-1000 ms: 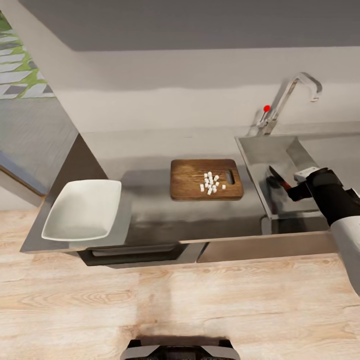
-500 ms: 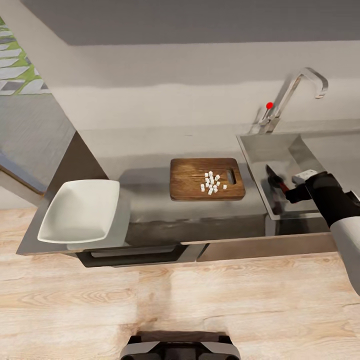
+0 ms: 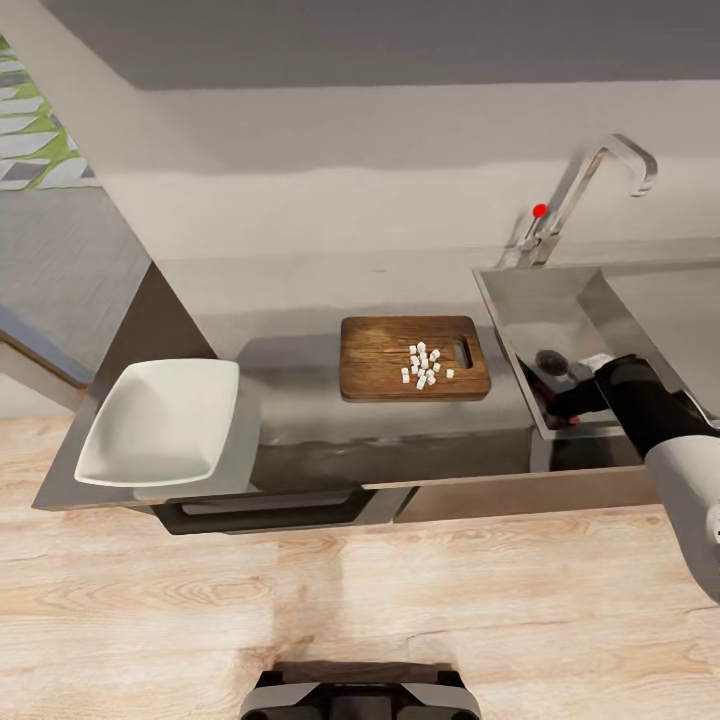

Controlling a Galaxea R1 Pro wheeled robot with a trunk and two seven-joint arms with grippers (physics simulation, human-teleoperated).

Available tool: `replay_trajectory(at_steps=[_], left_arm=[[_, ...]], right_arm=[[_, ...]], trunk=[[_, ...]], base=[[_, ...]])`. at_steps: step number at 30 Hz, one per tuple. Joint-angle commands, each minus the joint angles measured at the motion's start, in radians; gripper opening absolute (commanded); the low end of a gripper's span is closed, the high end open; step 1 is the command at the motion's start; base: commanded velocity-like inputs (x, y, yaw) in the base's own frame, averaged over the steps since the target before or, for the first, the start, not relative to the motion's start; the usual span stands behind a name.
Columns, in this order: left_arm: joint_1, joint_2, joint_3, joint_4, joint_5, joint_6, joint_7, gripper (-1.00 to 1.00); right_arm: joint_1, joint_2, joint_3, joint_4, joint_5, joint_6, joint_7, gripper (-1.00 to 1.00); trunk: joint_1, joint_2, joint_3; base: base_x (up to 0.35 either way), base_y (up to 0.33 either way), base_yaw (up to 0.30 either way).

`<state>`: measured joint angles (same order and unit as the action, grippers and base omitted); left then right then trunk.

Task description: In the kitchen, take the Vidalia onion out of the sink, dice it on the chopping board with the paring knife, put the diced onion into the bowl on the countertop, then place both the paring knife and the chopping board into the sink.

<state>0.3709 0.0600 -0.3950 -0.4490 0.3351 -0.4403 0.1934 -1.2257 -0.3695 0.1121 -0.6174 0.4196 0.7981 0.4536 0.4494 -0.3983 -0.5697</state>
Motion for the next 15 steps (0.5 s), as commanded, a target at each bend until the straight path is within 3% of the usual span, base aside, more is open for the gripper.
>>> replay_trajectory(at_steps=[1, 4, 6, 7, 8, 11, 15], left_arm=[[0.000, 0.001, -0.008, -0.003, 0.005, -0.002, 0.008, 1.00], [0.000, 0.001, -0.008, -0.005, 0.005, -0.002, 0.008, 1.00], [0.000, 0.001, -0.008, -0.006, 0.005, -0.002, 0.008, 1.00], [-0.001, 0.001, -0.008, -0.006, 0.005, -0.002, 0.008, 1.00], [-0.001, 0.001, -0.008, -0.006, 0.005, -0.002, 0.008, 1.00], [-0.002, 0.001, -0.008, -0.005, 0.005, -0.002, 0.008, 1.00], [-0.003, 0.001, -0.008, -0.003, 0.005, -0.002, 0.008, 1.00]], right_arm=[[-0.001, -0.001, 0.003, -0.005, 0.011, 0.005, 0.008, 1.00], [-0.001, -0.002, 0.001, -0.041, 0.011, 0.012, 0.006, 1.00], [-0.001, -0.003, -0.002, -0.128, 0.012, 0.054, 0.005, 1.00], [0.000, -0.004, -0.018, -0.202, 0.013, 0.131, 0.005, 1.00], [-0.001, -0.004, -0.034, -0.237, 0.013, 0.153, 0.005, 1.00], [-0.001, -0.003, -0.087, -0.375, 0.012, 0.184, 0.008, 1.00], [-0.001, 0.002, -0.103, -0.536, 0.009, 0.194, 0.012, 1.00]], trunk=[[0.001, -0.002, -0.001], [0.001, -0.002, -0.001], [0.001, -0.002, -0.001], [0.001, -0.002, -0.001], [0.001, -0.002, -0.001], [0.001, -0.002, -0.001], [0.001, -0.002, -0.001]], base=[[0.000, 0.000, 0.000], [0.000, 0.000, 0.000], [0.000, 0.000, 0.000], [0.000, 0.000, 0.000], [0.000, 0.000, 0.000], [0.000, 0.000, 0.000], [0.000, 0.000, 0.000]])
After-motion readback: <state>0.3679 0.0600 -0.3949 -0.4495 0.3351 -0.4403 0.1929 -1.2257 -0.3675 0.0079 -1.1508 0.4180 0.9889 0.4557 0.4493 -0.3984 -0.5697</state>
